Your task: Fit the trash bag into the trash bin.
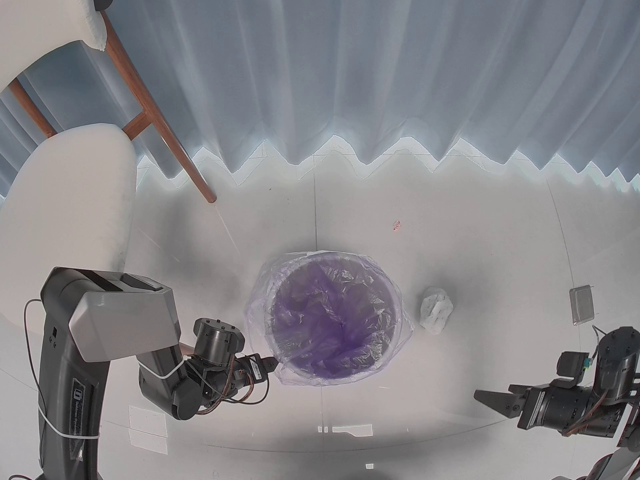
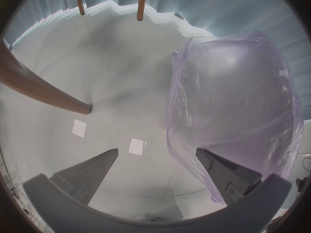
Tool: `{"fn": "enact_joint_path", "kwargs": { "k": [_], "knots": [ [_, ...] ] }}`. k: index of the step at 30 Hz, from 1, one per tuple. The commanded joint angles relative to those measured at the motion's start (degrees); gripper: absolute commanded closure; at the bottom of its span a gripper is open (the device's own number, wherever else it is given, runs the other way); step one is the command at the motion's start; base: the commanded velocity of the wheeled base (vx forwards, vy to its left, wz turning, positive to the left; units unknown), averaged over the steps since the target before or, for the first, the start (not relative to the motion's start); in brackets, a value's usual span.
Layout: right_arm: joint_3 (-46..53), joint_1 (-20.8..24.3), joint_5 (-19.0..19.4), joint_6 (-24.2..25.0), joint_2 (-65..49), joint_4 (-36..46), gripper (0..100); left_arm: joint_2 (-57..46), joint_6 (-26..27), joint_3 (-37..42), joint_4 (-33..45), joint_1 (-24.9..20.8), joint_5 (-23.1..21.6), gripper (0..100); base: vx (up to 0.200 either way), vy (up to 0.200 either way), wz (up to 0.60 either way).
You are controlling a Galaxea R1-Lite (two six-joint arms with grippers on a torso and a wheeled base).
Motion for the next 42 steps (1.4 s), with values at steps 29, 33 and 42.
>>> {"fn": "enact_joint_path", "kwargs": {
  "k": [29,33,42],
  "knots": [
    [-39.27,-16.35,14.42,-22.3,43.7,10.93,0,-3.44,0.21,20.14,-24.1,-2.23,4.78,0,0.0,0.0,0.0],
    [-40.76,-15.55,14.78,-22.3,43.87,10.93,0,-3.18,0.3,20.14,-24.89,-2.23,4.78,0,0.0,0.0,0.0],
    [-46.48,-15.03,14.86,-22.39,46.95,11.2,0,-3.18,0.21,20.23,-25.24,-3.2,5.75,0,0.0,0.0,0.0]
  ]
}}
